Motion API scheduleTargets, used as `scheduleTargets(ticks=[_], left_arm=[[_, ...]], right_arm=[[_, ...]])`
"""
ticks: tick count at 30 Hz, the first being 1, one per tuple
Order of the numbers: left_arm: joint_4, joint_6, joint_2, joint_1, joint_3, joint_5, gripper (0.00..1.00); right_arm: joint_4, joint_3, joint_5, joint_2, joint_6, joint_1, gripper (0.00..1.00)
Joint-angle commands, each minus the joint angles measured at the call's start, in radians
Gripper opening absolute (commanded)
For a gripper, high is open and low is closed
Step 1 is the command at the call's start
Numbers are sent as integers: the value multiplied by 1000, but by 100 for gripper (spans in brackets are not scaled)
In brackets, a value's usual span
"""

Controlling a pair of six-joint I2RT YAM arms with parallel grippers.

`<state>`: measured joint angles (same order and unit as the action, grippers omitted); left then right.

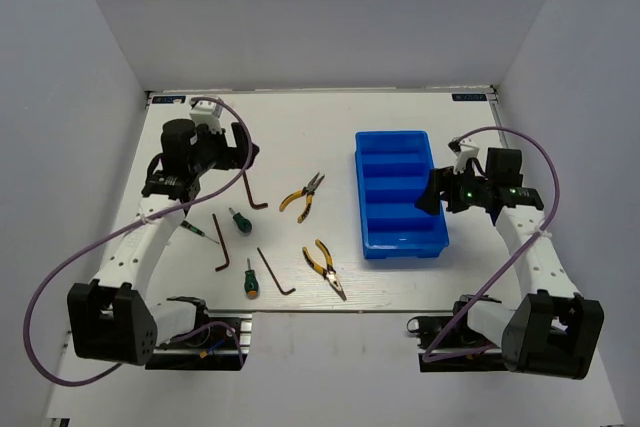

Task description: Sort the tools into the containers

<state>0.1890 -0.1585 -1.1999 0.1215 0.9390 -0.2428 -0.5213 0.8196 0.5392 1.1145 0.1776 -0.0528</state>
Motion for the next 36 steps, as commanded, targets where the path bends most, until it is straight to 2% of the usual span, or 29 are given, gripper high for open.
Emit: scheduleTargets(ticks=[1,9,12,13,14,15,16,17,18,20,21,22,23,24,26,28,36], left_arm=[[-75,-32,31,7,-3,-239,100],[-26,-64,-70,7,34,-277,100],[-16,-64,-70,7,34,-216,98],[-5,-73,-70,7,34,-193,93],[-5,-73,-82,7,34,-170,83],[13,-73,-93,7,34,-120,44],[41,-73,-137,7,58,-87,24],[105,-73,-168,7,79,-38,6],[143,-73,-202,7,125,3,0],[208,-82,-286,7,159,69,0],[231,-82,-309,7,188,91,11],[246,-82,-332,7,201,100,16],[263,-82,-380,23,240,134,21],[329,-70,-404,23,260,163,31],[365,-61,-446,33,282,223,33],[405,-61,-492,43,293,299,41],[437,-70,-642,90,374,341,40]], right_arm=[[47,-5,111,-21,60,-15,90],[58,-37,214,-61,80,-51,90],[73,-37,235,-67,53,-62,90],[75,-39,243,-62,56,-64,90],[72,-40,254,-67,54,-64,90],[70,-43,263,-70,39,-64,90],[70,-54,281,-73,75,-64,40],[69,-60,272,-73,72,-64,0],[78,-62,254,-70,56,-64,0],[57,-42,239,-62,65,-61,0],[58,-39,228,-64,63,-56,25],[53,-31,226,-68,59,-58,79],[53,-27,220,-70,51,-56,83],[53,-25,216,-73,49,-58,83],[46,-17,200,-76,48,-56,78],[38,-16,191,-78,49,-55,78],[35,-11,194,-94,49,-55,78]])
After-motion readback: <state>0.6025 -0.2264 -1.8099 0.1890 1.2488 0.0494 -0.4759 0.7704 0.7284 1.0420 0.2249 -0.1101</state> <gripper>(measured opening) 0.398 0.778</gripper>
